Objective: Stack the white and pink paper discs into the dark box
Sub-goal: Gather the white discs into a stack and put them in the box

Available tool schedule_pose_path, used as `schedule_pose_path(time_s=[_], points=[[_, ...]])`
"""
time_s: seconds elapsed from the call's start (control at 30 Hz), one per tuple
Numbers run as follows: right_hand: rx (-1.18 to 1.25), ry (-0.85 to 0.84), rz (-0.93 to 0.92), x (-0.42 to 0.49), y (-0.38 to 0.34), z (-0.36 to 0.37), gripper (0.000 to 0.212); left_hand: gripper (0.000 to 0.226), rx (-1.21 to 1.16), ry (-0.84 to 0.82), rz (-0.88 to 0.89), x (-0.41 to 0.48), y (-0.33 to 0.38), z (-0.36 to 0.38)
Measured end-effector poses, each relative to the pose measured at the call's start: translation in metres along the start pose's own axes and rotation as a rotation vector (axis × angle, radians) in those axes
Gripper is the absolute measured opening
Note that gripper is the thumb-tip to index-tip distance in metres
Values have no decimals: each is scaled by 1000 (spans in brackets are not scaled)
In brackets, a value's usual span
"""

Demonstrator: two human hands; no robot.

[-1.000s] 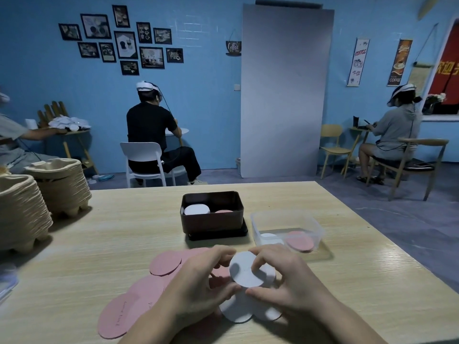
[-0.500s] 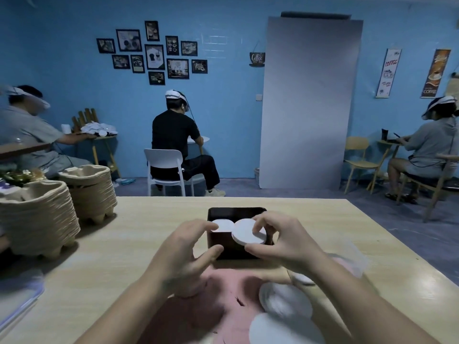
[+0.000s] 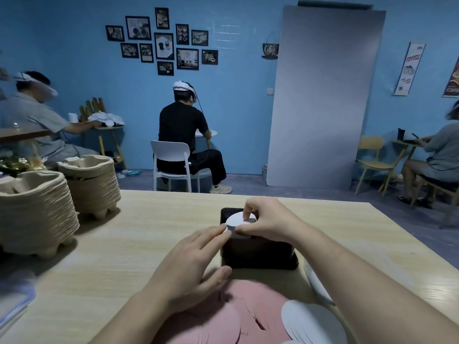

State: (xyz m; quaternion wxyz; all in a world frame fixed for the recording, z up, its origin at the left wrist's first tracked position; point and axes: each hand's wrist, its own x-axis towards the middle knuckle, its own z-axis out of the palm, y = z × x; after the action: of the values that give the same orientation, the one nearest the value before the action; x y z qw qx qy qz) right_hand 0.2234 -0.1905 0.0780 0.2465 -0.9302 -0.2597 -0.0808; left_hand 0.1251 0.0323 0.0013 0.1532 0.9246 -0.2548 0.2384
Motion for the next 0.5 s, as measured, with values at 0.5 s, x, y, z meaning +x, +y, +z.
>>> schedule_pose_path(time_s=[0.5], points=[[-14,-118,74,9,-2,13,38,69,-124,-16,-48,-4,2,0]])
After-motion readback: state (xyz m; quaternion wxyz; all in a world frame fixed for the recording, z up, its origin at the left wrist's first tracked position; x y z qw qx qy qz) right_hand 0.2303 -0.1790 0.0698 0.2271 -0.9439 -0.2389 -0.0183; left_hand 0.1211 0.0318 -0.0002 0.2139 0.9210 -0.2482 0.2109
